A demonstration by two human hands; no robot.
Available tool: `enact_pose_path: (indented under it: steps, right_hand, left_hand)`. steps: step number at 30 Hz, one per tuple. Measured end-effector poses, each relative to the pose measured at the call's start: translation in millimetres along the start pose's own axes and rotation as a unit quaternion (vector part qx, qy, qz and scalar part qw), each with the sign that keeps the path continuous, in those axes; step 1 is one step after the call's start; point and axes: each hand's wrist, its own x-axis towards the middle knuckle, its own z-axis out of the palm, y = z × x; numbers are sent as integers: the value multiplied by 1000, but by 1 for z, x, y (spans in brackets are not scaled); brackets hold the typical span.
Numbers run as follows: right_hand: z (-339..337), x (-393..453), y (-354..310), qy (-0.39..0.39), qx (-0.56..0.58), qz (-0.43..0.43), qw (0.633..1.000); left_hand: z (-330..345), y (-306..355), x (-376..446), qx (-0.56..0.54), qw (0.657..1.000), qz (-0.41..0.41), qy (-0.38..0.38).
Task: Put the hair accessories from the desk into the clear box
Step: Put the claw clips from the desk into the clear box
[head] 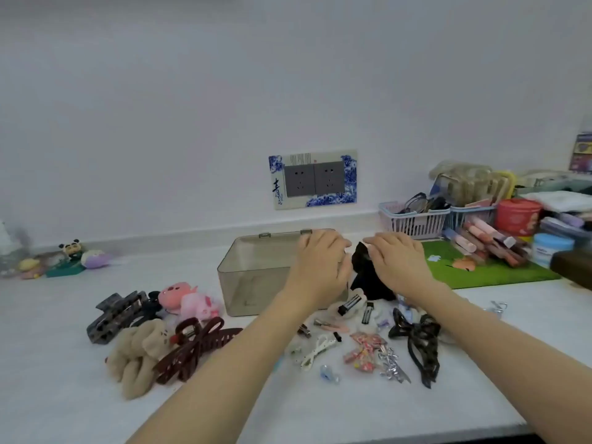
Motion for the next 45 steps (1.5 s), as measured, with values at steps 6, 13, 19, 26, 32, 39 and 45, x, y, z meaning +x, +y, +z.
enact_pose_path:
  steps: [6,13,19,26,32,39,45]
  right_hand:
    - [13,38,46,-237,-9,36,971]
    - [24,61,30,-336,127,52,932]
    - [10,45,25,-373,119,36,919]
    - [-16,8,30,-391,138,38,909]
    - [-33,-13,35,-325,196,37,925]
    - [-61,-49,48,-139,99,95,981]
    - [-59,-100,71,-139,-37,175,974]
  left_hand:
    - [34,13,37,23,991,-28,-130]
    - [52,7,54,7,984,-83,-155]
    - [51,7,52,-45,985,-110,-126]
    - [37,15,37,-49,994,-50,-86]
    - [17,23,15,-20,999,-8,-32]
    - [-6,69,-28,-121,977,48,-169]
    - [0,98,-54,-134,929,84,-336]
